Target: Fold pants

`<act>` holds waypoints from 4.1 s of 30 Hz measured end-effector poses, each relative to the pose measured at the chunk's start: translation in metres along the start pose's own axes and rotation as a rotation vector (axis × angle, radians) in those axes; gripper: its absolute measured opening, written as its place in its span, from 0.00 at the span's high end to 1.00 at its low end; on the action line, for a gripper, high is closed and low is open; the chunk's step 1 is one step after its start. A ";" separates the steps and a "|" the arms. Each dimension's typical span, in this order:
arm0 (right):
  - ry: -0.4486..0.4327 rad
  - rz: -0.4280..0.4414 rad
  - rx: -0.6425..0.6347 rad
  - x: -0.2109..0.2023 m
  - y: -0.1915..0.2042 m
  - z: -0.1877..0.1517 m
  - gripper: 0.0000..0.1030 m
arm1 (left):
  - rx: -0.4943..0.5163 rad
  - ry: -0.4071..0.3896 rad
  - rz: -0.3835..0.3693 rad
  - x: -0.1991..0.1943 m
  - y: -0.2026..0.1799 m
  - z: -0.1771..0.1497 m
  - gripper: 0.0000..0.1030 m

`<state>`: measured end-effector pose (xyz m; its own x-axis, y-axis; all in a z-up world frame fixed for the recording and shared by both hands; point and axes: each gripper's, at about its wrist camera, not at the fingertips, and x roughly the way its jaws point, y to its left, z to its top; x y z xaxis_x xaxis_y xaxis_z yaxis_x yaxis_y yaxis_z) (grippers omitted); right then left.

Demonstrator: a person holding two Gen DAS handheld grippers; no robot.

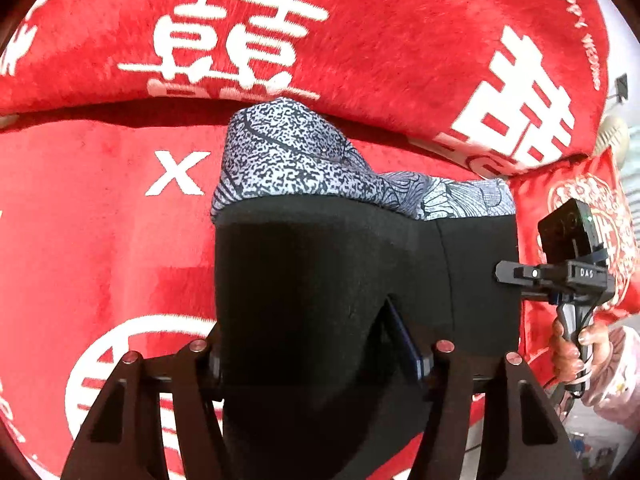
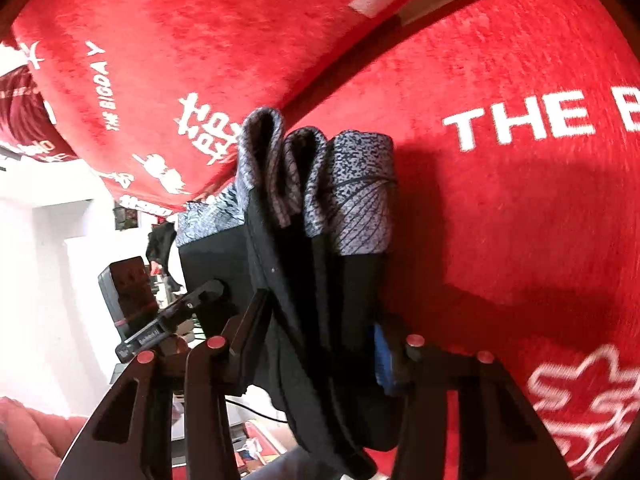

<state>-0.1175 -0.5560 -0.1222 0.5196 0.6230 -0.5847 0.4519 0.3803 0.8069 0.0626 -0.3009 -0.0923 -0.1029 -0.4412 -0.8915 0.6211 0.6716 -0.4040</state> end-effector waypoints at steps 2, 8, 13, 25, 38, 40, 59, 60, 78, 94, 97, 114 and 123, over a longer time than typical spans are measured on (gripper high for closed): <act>-0.007 0.012 -0.011 -0.002 0.011 -0.012 0.52 | 0.001 0.004 -0.006 -0.012 0.000 -0.010 0.38; -0.035 0.046 0.023 -0.001 0.022 -0.059 0.52 | 0.022 0.049 0.011 -0.033 0.015 -0.043 0.37; -0.019 -0.016 0.057 0.030 0.017 -0.089 0.52 | 0.037 0.103 0.087 -0.002 0.042 -0.066 0.32; -0.101 -0.357 -0.027 0.052 0.014 -0.090 0.20 | -0.047 0.042 0.139 0.012 0.068 -0.070 0.00; -0.172 -0.623 0.012 0.028 0.050 -0.147 0.00 | 0.091 -0.024 0.297 -0.055 0.013 -0.098 0.00; -0.206 -0.638 0.007 0.019 0.060 -0.159 0.00 | 0.093 -0.063 0.297 -0.073 0.005 -0.101 0.00; -0.148 -0.803 0.016 0.018 0.152 -0.222 0.00 | 0.172 0.068 0.408 -0.143 -0.033 -0.130 0.00; -0.146 -0.810 0.014 0.018 0.154 -0.224 0.00 | 0.164 0.070 0.416 -0.145 -0.032 -0.132 0.00; -0.121 -0.886 -0.081 0.021 0.197 -0.232 0.00 | 0.108 0.049 0.467 -0.173 -0.033 -0.130 0.00; -0.123 -0.907 -0.116 0.022 0.209 -0.232 0.00 | 0.110 0.049 0.477 -0.177 -0.039 -0.132 0.00; -0.123 -0.910 -0.117 0.022 0.210 -0.232 0.00 | 0.109 0.047 0.475 -0.176 -0.039 -0.133 0.00; -0.141 -0.936 -0.121 0.017 0.213 -0.232 0.00 | 0.096 0.047 0.471 -0.176 -0.040 -0.130 0.00; -0.140 -0.938 -0.121 0.018 0.213 -0.232 0.00 | 0.094 0.046 0.473 -0.175 -0.041 -0.130 0.00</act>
<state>-0.1804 -0.3054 0.0587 0.0697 -0.0563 -0.9960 0.6545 0.7560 0.0031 -0.0460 -0.1739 0.0537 0.1745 -0.0720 -0.9820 0.6754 0.7345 0.0662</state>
